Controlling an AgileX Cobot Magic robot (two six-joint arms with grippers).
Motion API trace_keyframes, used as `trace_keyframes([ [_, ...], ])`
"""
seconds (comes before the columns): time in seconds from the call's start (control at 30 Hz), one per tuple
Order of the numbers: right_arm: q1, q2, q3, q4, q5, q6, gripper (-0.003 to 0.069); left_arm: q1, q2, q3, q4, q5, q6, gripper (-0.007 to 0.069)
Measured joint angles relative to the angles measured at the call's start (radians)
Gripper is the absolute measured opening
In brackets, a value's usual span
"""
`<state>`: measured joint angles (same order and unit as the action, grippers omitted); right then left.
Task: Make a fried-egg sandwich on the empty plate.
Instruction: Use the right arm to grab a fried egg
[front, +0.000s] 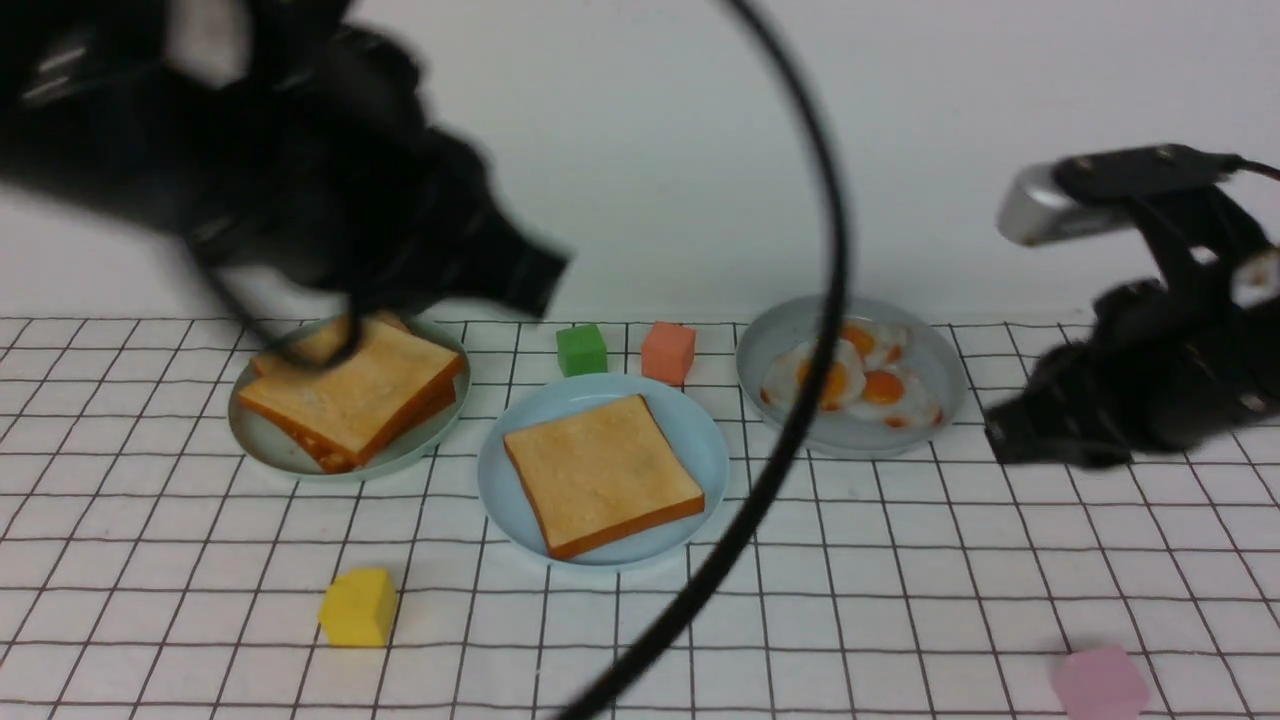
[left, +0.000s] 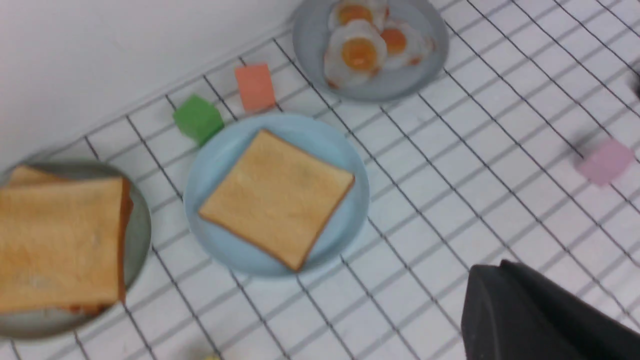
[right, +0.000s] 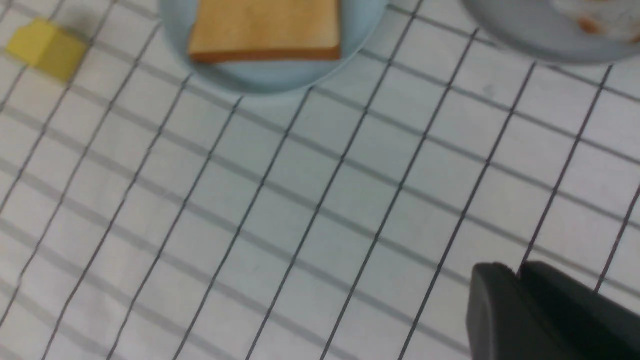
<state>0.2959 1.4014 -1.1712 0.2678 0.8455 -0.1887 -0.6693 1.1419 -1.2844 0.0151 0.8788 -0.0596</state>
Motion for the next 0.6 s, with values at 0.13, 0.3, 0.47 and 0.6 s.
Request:
trace_keyframes([
  [0.13,-0.049,0.151,-0.113,0.014,-0.014,0.0,0.0094,0.0,-0.235,0.249,-0.015,-0.06,0.0,-0.0013],
  [0.3,-0.057,0.337,-0.263,0.043,-0.017,0.001,0.013,0.0,-0.547,0.541,-0.086,-0.256,-0.001,-0.0013],
  [0.47,-0.057,0.497,-0.425,0.031,-0.012,0.001,0.02,0.0,-0.684,0.68,-0.107,-0.406,-0.015,-0.0013],
  [0.6,-0.057,0.621,-0.553,-0.008,0.026,0.001,0.0278,0.0,-0.685,0.708,-0.107,-0.42,-0.019,-0.0013],
])
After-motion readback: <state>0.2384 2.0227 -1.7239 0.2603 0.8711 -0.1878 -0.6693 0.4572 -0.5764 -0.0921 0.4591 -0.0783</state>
